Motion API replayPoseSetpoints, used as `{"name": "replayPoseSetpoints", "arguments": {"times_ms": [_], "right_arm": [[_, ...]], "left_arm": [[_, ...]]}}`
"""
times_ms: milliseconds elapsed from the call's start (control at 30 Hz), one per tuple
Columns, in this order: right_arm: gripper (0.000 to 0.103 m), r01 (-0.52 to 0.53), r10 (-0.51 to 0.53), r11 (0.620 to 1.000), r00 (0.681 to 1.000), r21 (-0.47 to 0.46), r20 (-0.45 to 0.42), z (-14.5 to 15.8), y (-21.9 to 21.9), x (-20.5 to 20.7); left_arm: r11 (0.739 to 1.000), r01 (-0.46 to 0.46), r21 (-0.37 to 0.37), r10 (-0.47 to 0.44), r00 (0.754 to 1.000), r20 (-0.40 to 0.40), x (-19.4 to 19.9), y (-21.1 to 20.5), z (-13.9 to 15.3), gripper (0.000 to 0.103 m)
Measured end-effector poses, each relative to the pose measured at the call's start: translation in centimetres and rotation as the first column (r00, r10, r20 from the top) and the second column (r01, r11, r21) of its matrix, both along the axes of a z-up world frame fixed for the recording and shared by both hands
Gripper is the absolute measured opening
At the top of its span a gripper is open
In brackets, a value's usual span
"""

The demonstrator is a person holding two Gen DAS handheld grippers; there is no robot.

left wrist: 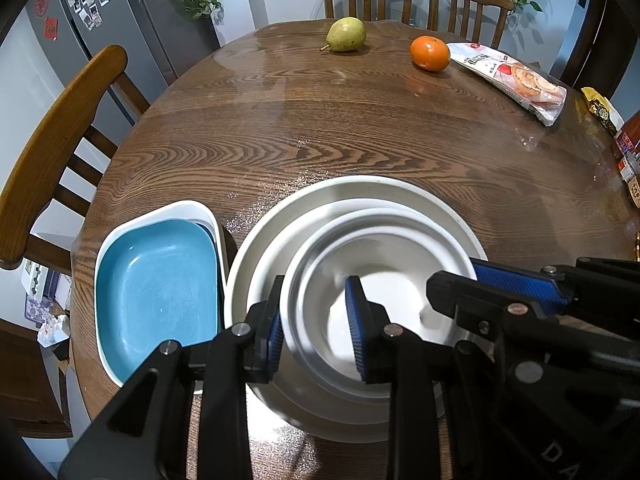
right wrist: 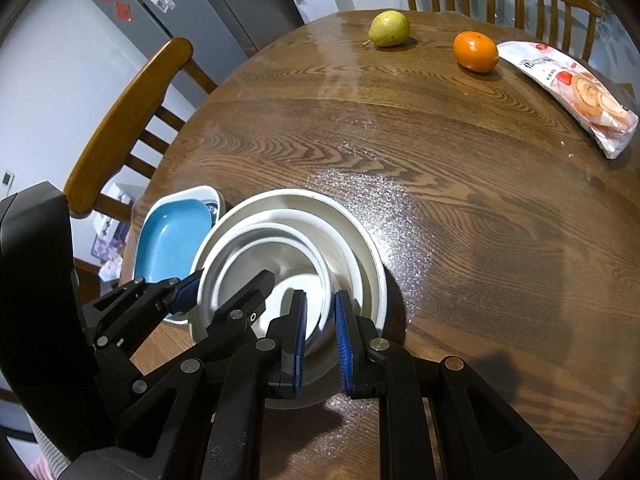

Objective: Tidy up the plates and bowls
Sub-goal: 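Lower the small white bowl into the medium white bowl, then open both grippers and withdraw from the bowl stack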

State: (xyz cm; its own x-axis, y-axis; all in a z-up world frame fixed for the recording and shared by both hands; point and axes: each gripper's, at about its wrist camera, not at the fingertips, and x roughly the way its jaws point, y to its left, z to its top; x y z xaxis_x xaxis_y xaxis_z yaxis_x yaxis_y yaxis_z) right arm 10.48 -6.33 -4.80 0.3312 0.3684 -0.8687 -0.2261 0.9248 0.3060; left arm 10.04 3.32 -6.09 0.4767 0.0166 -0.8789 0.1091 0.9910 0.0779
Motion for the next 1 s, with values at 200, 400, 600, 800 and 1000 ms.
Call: {"name": "replayPoseSetpoints", "arguments": {"times_ms": [200, 400, 600, 800, 1000], "right_arm": [[0.017, -0.001, 0.001, 1.0, 1.0, -0.014, 0.023, 0.5, 0.0, -0.3], [0.017, -0.001, 0.002, 1.0, 0.999, -0.023, 0.039, 0.9, 0.0, -0.4], [0.017, 0.005, -0.003, 1.0, 0.999, -0.024, 0.045, 1.1, -0.1, -0.5], [0.017, 0.009, -0.007, 1.0, 0.999, -0.026, 0.053, 1.3, -0.2, -0.7], [0.017, 0.012, -0.01, 1.0, 0.998, -0.025, 0.062, 1.6, -0.2, -0.9]], "left_arm": [[1.0, -0.002, 0.003, 0.002, 1.0, 0.01, -0.1, -0.1, 0.3, 0.027], [1.0, -0.002, 0.008, 0.002, 1.0, 0.023, -0.1, -0.1, 0.6, 0.033], [1.0, -0.003, 0.008, 0.003, 0.999, 0.032, -0.3, -0.2, 0.9, 0.037], [1.0, -0.003, 0.011, 0.003, 0.999, 0.039, -0.4, -0.3, 1.1, 0.039], [1.0, -0.004, 0.013, 0.004, 0.999, 0.047, -0.5, -0.3, 1.4, 0.046]]}}
